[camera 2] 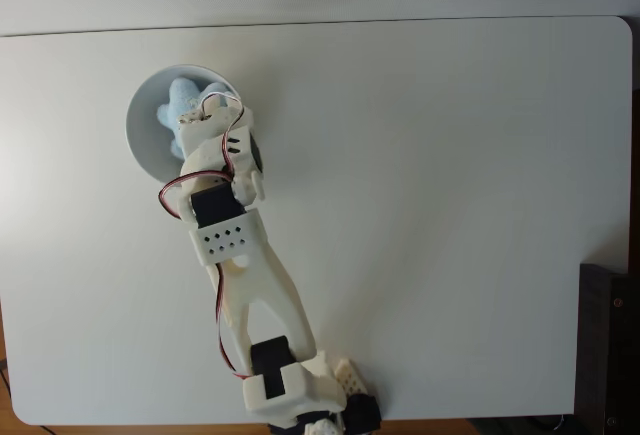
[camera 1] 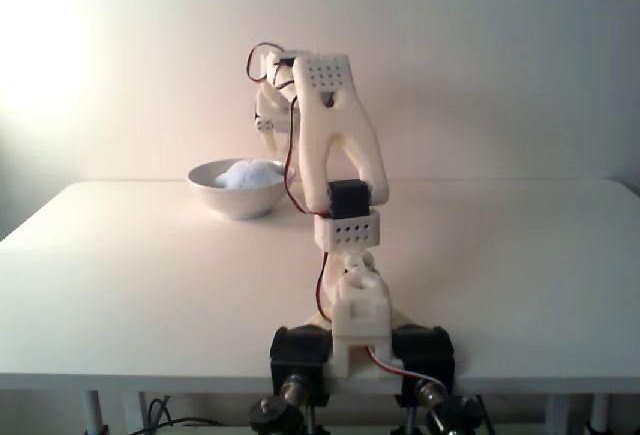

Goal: Grasp a skyblue doll and put it into the bowl.

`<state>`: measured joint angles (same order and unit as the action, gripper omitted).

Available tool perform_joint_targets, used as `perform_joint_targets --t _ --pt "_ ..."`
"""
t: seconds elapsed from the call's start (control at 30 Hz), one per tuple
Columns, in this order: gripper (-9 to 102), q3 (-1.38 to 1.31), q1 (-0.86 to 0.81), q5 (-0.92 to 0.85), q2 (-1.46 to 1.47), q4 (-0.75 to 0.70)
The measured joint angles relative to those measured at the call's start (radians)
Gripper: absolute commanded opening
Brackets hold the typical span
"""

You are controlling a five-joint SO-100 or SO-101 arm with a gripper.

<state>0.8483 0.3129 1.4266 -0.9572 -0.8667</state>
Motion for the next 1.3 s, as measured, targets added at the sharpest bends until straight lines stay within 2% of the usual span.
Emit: perform_joint_targets --t 0.3,0.63,0.8,1.3 --pt "0 0.000 -0.005 0.005 -0.284 0.000" --pt "0 0.054 -0.179 0.005 -0.577 0.000" --pt "0 0.287 -0.196 0.000 -0.831 0.000" --pt "0 1.229 -0.202 0.000 -1.586 0.000"
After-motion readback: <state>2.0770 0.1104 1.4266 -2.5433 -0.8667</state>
